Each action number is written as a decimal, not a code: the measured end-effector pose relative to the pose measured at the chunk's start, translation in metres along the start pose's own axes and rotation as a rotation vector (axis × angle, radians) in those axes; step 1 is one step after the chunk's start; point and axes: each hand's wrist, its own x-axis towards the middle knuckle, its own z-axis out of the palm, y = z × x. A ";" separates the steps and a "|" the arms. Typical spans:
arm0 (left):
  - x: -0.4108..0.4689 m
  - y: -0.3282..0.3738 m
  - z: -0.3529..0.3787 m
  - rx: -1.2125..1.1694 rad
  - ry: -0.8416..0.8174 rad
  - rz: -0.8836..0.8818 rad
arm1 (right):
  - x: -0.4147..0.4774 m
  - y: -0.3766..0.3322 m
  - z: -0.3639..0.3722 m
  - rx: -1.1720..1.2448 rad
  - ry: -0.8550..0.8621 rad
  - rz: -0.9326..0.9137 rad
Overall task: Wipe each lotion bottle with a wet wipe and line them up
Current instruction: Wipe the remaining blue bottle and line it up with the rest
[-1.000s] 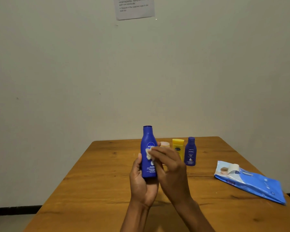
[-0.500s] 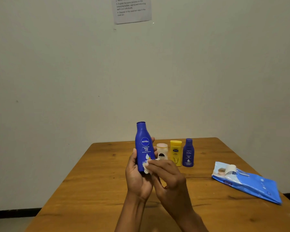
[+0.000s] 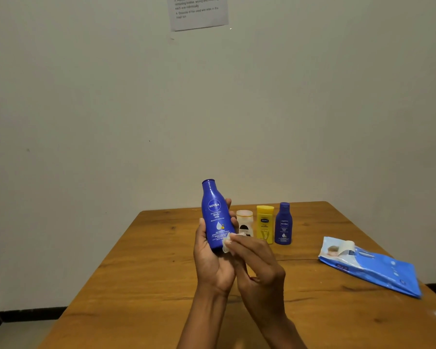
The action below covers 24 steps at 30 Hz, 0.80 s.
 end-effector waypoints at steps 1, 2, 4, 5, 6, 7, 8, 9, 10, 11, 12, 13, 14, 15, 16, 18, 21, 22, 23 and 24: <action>0.000 0.000 0.001 -0.010 0.003 0.003 | -0.001 0.001 0.000 0.015 0.025 0.034; -0.001 0.000 0.001 -0.018 0.007 0.007 | -0.002 0.002 0.000 0.035 0.054 0.079; -0.001 -0.002 0.002 -0.019 0.009 0.014 | -0.005 0.002 0.002 0.067 0.088 0.150; 0.000 -0.003 0.002 -0.016 0.008 0.013 | -0.005 0.002 0.003 0.079 0.096 0.170; 0.000 -0.004 0.001 -0.011 0.010 0.014 | -0.003 0.001 0.002 0.091 0.103 0.186; 0.001 -0.004 0.001 -0.001 0.016 0.017 | 0.000 0.000 0.001 0.108 0.109 0.202; 0.002 -0.004 0.001 0.018 0.026 0.025 | 0.004 0.000 0.000 0.125 0.113 0.221; 0.003 -0.004 0.000 0.046 0.037 0.035 | 0.008 0.000 -0.002 0.142 0.113 0.246; 0.004 -0.002 0.000 0.084 0.049 0.049 | 0.010 -0.001 -0.003 0.156 0.108 0.273; 0.005 -0.001 -0.001 0.125 0.058 0.062 | 0.011 -0.002 -0.004 0.159 0.101 0.290; 0.006 -0.001 -0.002 0.170 0.066 0.077 | 0.009 -0.003 -0.005 0.147 0.094 0.295; 0.006 0.000 -0.002 0.215 0.072 0.097 | 0.005 -0.004 -0.006 0.128 0.083 0.295; 0.007 0.000 -0.003 0.256 0.074 0.124 | 0.003 -0.004 -0.007 0.115 0.070 0.294; 0.007 0.000 -0.004 0.291 0.076 0.150 | 0.001 -0.004 -0.008 0.103 0.054 0.294; 0.006 0.000 -0.004 0.321 0.083 0.165 | 0.001 -0.003 -0.009 0.087 0.037 0.293; 0.006 -0.002 -0.004 0.369 0.114 0.161 | 0.008 -0.002 -0.010 0.042 0.015 0.295; 0.006 -0.003 -0.003 0.394 0.168 0.164 | 0.022 -0.001 -0.008 0.040 -0.005 0.316; 0.006 -0.003 -0.004 0.401 0.178 0.179 | 0.024 -0.001 -0.007 0.055 -0.011 0.320; 0.006 -0.002 -0.005 0.401 0.181 0.192 | 0.025 -0.002 -0.005 0.066 -0.010 0.322; 0.005 -0.002 -0.006 0.394 0.179 0.198 | 0.026 -0.002 -0.003 0.069 0.000 0.322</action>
